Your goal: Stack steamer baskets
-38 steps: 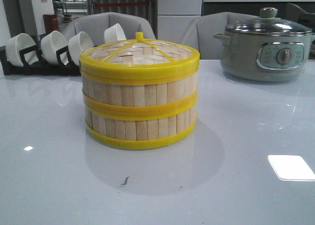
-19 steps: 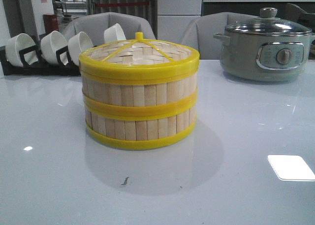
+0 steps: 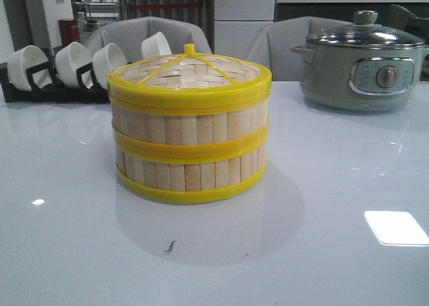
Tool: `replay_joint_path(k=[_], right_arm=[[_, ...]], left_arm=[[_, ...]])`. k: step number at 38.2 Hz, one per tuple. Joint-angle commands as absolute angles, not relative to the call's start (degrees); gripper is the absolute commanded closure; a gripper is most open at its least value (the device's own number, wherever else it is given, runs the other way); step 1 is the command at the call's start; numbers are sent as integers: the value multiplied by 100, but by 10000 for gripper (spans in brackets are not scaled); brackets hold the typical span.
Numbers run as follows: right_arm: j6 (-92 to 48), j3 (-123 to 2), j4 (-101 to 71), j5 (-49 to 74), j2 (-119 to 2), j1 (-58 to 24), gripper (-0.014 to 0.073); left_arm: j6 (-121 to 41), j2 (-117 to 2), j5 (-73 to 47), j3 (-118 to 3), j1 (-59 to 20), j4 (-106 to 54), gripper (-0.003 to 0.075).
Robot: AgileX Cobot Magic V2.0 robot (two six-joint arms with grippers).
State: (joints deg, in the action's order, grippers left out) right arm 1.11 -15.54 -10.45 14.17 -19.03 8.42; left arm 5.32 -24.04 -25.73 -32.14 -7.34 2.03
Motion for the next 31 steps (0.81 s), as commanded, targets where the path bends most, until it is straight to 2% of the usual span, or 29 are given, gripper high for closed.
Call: replay_joint_path(k=[1, 31], right_arm=[[56, -1712, -974, 819, -1911, 883, 541], [56, -1712, -974, 796, -1916, 877, 541]], left_arm=[[589, -2429, -2091, -3373, -747, 210, 625], [589, -2429, -2091, -3373, -747, 210, 625]])
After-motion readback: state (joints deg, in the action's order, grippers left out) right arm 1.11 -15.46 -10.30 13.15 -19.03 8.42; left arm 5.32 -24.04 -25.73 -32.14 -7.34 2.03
